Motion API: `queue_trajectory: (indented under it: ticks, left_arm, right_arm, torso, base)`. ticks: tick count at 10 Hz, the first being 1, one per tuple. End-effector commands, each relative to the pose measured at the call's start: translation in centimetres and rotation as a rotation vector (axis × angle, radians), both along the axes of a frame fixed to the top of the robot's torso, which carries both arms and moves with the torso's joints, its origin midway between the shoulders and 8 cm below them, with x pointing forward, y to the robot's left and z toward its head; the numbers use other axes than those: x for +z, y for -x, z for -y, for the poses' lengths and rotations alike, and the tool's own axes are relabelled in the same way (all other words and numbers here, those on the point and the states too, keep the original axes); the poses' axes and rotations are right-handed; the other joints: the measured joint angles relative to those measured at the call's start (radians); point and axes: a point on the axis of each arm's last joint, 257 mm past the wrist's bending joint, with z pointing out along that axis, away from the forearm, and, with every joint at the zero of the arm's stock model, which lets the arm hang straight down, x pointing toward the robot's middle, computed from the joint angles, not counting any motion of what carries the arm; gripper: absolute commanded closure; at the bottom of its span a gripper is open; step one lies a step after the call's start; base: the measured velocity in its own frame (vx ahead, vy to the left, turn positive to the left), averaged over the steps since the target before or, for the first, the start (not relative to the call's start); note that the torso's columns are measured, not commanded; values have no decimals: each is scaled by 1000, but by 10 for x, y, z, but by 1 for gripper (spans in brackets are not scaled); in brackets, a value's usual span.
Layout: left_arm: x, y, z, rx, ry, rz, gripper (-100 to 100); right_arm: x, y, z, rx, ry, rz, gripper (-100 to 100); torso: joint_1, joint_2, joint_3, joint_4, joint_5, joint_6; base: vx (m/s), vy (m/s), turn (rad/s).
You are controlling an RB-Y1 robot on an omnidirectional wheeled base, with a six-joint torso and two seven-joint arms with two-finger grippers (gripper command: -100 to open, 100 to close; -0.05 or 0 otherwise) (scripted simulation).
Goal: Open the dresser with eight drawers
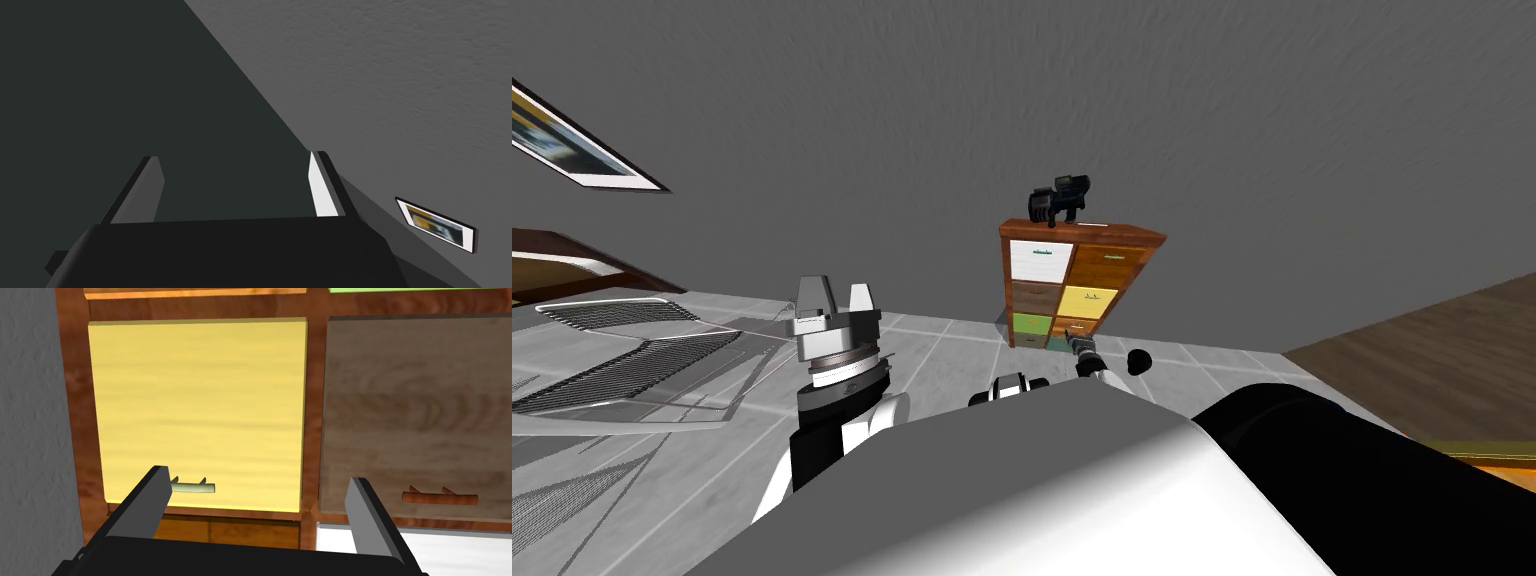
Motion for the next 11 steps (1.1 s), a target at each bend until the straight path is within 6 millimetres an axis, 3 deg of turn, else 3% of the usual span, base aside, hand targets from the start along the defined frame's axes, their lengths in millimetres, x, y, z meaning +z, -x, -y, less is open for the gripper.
queue_trajectory:
  ticks: [1,11]
  left_arm:
    - [0,0,0,0,0,0,0]
    - [0,0,0,0,0,0,0]
  right_arm:
    - [-10,12,16,-24,106,-58,-100]
    - [-19,54,70,-113,497,-217,-100]
  torso:
    - [1,2,1,1,0,0]
    - [1,-1,0,0,0,-1]
  base:
    - [62,19,187]
    - [66,2,133]
